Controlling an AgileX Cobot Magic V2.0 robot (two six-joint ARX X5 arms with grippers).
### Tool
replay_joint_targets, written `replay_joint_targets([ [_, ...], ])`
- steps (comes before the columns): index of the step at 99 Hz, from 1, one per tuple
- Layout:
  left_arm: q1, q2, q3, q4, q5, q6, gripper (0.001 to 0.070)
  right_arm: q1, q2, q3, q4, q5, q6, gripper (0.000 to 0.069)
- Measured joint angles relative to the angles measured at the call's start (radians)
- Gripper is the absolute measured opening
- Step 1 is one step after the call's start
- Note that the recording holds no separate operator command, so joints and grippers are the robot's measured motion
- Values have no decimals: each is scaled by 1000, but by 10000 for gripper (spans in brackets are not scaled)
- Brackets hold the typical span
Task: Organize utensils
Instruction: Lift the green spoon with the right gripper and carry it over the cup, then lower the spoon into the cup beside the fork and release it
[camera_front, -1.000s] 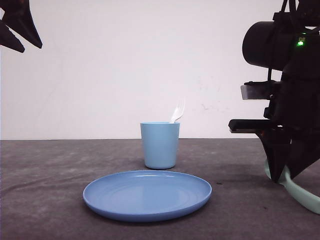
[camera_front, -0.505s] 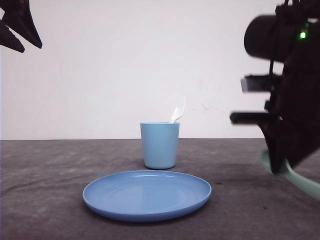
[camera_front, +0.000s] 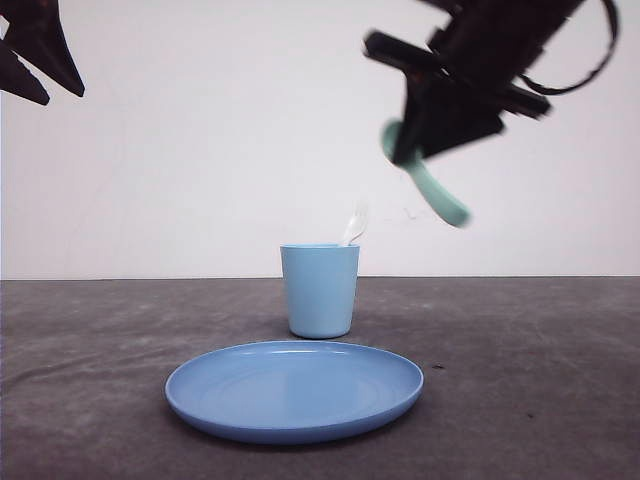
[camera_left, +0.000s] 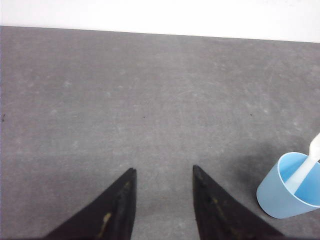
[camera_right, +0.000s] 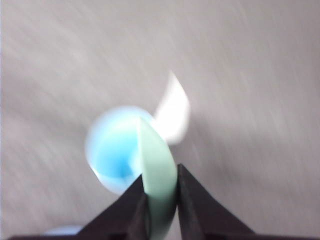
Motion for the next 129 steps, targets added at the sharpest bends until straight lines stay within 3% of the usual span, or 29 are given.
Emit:
replay_joint_targets([
  [36, -1, 0, 0, 1, 0, 0, 196, 52, 53, 0, 370, -22, -133, 55],
  [64, -2, 0, 0, 0, 0, 0, 196, 57, 137, 0, 550, -22, -170, 55],
  [129, -2, 0, 0, 0, 0, 0, 196, 58, 465, 203, 507, -47, -220, 54],
])
